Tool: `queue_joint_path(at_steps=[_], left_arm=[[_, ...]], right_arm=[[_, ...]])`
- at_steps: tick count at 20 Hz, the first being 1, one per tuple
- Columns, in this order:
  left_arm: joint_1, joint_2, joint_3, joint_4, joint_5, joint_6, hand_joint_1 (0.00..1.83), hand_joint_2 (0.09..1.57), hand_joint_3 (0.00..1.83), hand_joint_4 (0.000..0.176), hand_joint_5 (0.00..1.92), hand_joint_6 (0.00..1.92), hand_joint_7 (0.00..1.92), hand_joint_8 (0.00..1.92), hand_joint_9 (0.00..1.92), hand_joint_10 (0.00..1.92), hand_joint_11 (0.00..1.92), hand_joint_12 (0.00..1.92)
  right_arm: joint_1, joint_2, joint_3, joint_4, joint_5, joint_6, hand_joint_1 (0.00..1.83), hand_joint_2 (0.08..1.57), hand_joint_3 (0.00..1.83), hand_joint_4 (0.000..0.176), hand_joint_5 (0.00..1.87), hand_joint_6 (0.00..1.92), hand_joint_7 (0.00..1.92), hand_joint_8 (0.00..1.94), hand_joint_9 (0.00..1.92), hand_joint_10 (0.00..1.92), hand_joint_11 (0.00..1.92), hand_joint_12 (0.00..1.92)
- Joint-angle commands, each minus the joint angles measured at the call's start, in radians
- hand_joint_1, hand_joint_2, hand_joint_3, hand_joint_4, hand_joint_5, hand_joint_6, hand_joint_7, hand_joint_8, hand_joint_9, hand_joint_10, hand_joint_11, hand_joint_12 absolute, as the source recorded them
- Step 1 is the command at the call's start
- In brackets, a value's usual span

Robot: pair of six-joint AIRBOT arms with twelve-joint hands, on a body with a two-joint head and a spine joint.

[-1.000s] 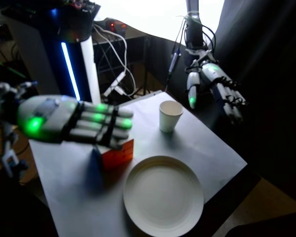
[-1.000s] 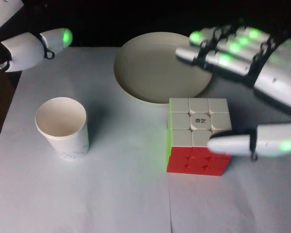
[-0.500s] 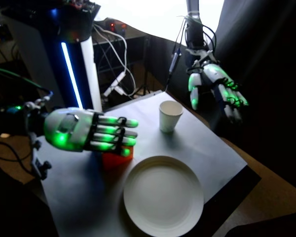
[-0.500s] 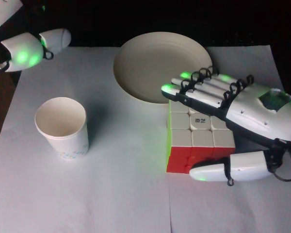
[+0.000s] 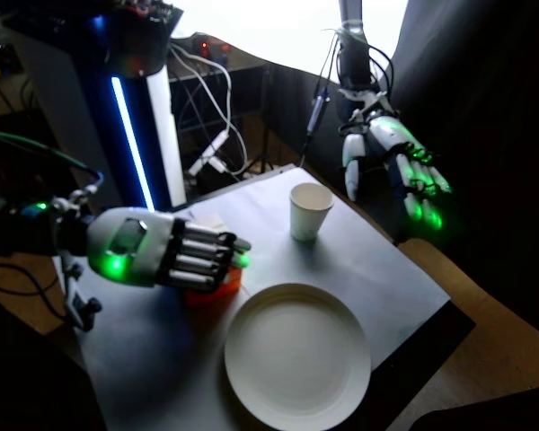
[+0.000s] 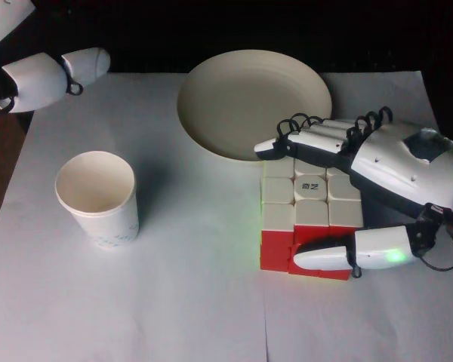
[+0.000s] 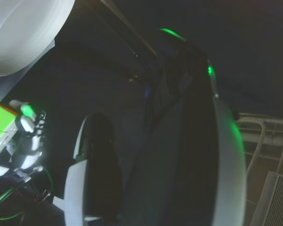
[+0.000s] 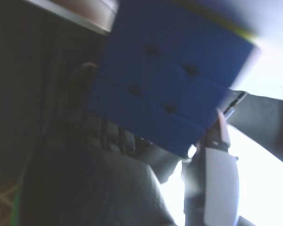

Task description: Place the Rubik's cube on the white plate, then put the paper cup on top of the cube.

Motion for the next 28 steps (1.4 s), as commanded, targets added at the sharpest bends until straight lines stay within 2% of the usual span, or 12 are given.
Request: queue_joint_path(at_steps=[1, 9, 11, 13, 15, 16, 17, 18, 19, 23, 26, 28], left_arm=[[-0.005, -0.001, 0.004, -0.008, -0.125, -0.002, 0.51, 1.38, 0.00, 0.052, 0.25, 0.00, 0.21, 0.00, 0.27, 0.00, 0.00, 1.30], [0.008, 0.004, 0.003, -0.023, -0.134, -0.003, 0.56, 1.38, 0.00, 0.029, 0.25, 0.00, 0.24, 0.01, 0.27, 0.01, 0.00, 1.15], [0.009, 0.005, 0.003, -0.022, -0.134, -0.002, 0.57, 1.38, 0.00, 0.000, 0.26, 0.00, 0.23, 0.00, 0.27, 0.01, 0.00, 1.18], [0.008, 0.004, 0.002, -0.022, -0.136, -0.002, 0.57, 1.39, 0.00, 0.039, 0.24, 0.00, 0.22, 0.00, 0.27, 0.00, 0.00, 1.07], [0.008, 0.004, 0.001, -0.022, -0.138, -0.002, 0.60, 1.40, 0.00, 0.000, 0.25, 0.00, 0.24, 0.00, 0.26, 0.01, 0.00, 1.11], [0.008, 0.005, 0.001, -0.022, -0.138, -0.002, 0.52, 1.40, 0.00, 0.019, 0.24, 0.00, 0.21, 0.00, 0.24, 0.00, 0.00, 1.14], [0.009, 0.004, 0.001, -0.022, -0.138, -0.002, 0.46, 1.40, 0.00, 0.076, 0.21, 0.00, 0.18, 0.00, 0.23, 0.00, 0.00, 1.14], [0.009, 0.004, 0.001, -0.021, -0.138, -0.002, 0.52, 1.40, 0.00, 0.063, 0.22, 0.00, 0.14, 0.00, 0.19, 0.00, 0.00, 1.05], [0.009, 0.004, 0.001, -0.021, -0.140, -0.002, 0.58, 1.41, 0.00, 0.003, 0.22, 0.00, 0.15, 0.00, 0.21, 0.01, 0.00, 1.10], [0.009, 0.002, 0.002, -0.021, -0.147, -0.002, 0.54, 1.40, 0.00, 0.034, 0.23, 0.00, 0.14, 0.00, 0.19, 0.00, 0.00, 1.16], [0.009, -0.007, 0.009, -0.019, -0.152, -0.002, 0.50, 1.40, 0.00, 0.000, 0.25, 0.00, 0.16, 0.00, 0.19, 0.00, 0.00, 1.23], [0.008, -0.008, 0.010, -0.017, -0.152, -0.002, 0.52, 1.40, 0.00, 0.027, 0.25, 0.00, 0.16, 0.00, 0.20, 0.01, 0.00, 1.27]], right_arm=[[0.005, -0.003, -0.006, -0.005, 0.078, -0.005, 1.08, 1.37, 0.00, 0.000, 0.47, 1.64, 0.64, 1.72, 0.62, 1.92, 0.70, 1.92], [0.072, 0.058, -0.015, 0.000, 0.219, -0.010, 1.11, 1.34, 0.00, 0.000, 0.52, 1.54, 0.67, 1.70, 0.60, 1.92, 0.73, 1.92], [0.101, 0.061, 0.001, 0.000, 0.219, -0.013, 1.10, 1.33, 0.00, 0.000, 0.53, 1.56, 0.68, 1.64, 0.57, 1.87, 0.69, 1.92], [0.134, 0.061, 0.021, 0.000, 0.219, -0.023, 1.09, 1.34, 0.00, 0.000, 0.53, 1.57, 0.66, 1.65, 0.52, 1.85, 0.63, 1.92], [0.176, 0.046, 0.050, 0.006, 0.202, -0.033, 1.07, 1.36, 0.00, 0.001, 0.51, 1.63, 0.61, 1.70, 0.50, 1.89, 0.66, 1.92], [0.205, 0.031, 0.073, 0.010, 0.172, -0.044, 1.08, 1.34, 0.00, 0.009, 0.54, 1.61, 0.64, 1.63, 0.51, 1.85, 0.63, 1.92], [0.226, 0.020, 0.097, 0.011, 0.143, -0.049, 1.09, 1.34, 0.00, 0.000, 0.54, 1.57, 0.65, 1.65, 0.54, 1.87, 0.67, 1.92], [0.254, -0.005, 0.126, 0.011, 0.109, -0.049, 1.12, 1.33, 0.00, 0.000, 0.53, 1.51, 0.67, 1.70, 0.61, 1.92, 0.78, 1.92], [0.278, -0.025, 0.154, 0.011, 0.080, -0.050, 1.12, 1.34, 0.00, 0.000, 0.51, 1.52, 0.67, 1.72, 0.65, 1.92, 0.83, 1.92], [0.376, -0.171, 0.318, 0.045, -0.054, -0.050, 1.10, 1.33, 0.00, 0.000, 0.52, 1.56, 0.68, 1.63, 0.60, 1.90, 0.77, 1.92], [0.394, -0.255, 0.409, 0.097, -0.122, -0.050, 1.08, 1.35, 0.00, 0.000, 0.50, 1.65, 0.65, 1.59, 0.51, 1.81, 0.65, 1.92], [0.394, -0.282, 0.435, 0.118, -0.144, -0.050, 1.09, 1.34, 0.00, 0.000, 0.52, 1.58, 0.66, 1.63, 0.56, 1.88, 0.74, 1.92]])
